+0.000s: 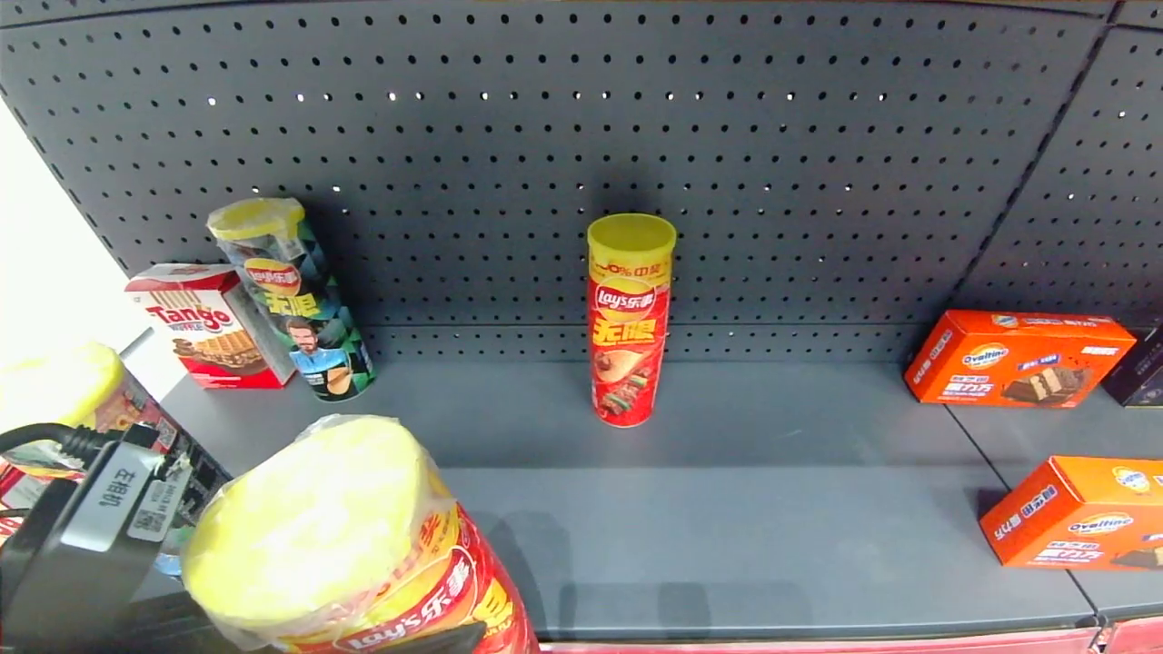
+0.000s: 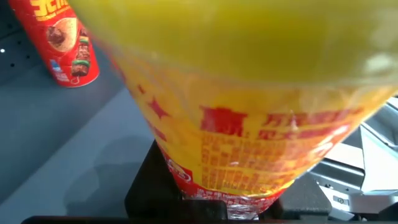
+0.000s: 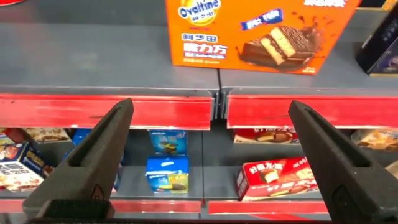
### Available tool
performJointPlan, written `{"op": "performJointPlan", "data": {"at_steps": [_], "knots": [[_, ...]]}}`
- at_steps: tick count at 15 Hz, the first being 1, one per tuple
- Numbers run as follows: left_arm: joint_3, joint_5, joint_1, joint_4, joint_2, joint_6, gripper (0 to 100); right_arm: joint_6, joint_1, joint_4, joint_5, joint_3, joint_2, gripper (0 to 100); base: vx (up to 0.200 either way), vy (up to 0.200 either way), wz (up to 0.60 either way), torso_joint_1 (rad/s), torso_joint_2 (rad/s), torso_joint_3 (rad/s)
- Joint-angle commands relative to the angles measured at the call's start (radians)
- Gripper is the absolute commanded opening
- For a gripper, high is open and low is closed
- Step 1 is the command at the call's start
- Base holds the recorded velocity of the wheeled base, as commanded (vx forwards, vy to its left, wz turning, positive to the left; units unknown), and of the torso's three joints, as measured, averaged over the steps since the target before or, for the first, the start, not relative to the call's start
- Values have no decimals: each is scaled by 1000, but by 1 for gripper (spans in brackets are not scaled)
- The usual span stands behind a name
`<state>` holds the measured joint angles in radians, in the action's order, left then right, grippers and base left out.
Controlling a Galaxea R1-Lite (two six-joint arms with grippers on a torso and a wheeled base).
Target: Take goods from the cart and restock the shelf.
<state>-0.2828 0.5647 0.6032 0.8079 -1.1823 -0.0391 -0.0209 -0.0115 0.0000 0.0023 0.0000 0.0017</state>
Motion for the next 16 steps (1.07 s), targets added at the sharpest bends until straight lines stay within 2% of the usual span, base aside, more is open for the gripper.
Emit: {"op": "performJointPlan", "data": {"at_steps": [1, 3, 4, 5, 7, 8, 10, 12, 14, 15, 16], "knots": [[5, 0, 1, -4, 9, -2, 0, -4, 2, 2, 2, 0, 6, 100, 0, 0, 0, 0, 0, 0], [11, 0, 1, -6, 15, -22, 0, -37, 10, -2, 31, -12, 23, 100, 0, 0, 0, 0, 0, 0], [8, -2, 0, -6, 15, -27, 0, -56, 21, -3, 85, -95, 80, 100, 0, 0, 0, 0, 0, 0], [4, -5, 0, -6, 13, -28, 0, 15, 21, -5, 171, -245, 342, 100, 0, 0, 0, 0, 0, 0], [5, -9, -2, -6, 12, -28, 0, 27, 27, -51, 194, -273, 353, 100, 0, 0, 0, 0, 0, 0], [1, -14, -10, -6, 12, -28, 0, 9, 62, -49, 223, -357, 417, 100, 0, 0, 0, 0, 0, 0], [7, -17, -28, -7, 12, -28, 0, 6, 70, -55, 238, -476, 560, 100, 0, 0, 0, 0, 0, 0], [13, -26, -29, -7, 10, -28, 0, 2, 140, -81, 288, -523, 664, 100, 0, 0, 0, 0, 0, 0], [13, -39, -29, -7, 12, -28, 0, 4, 217, -110, 292, -523, 727, 100, 0, 0, 0, 0, 0, 0], [13, -40, -31, -7, 12, -28, 0, 4, 297, -114, 289, -537, 774, 100, 0, 0, 0, 0, 0, 0], [14, -40, -33, -7, 13, -27, 0, 2, 331, -115, 281, -557, 810, 100, 0, 0, 0, 0, 0, 0]]}}
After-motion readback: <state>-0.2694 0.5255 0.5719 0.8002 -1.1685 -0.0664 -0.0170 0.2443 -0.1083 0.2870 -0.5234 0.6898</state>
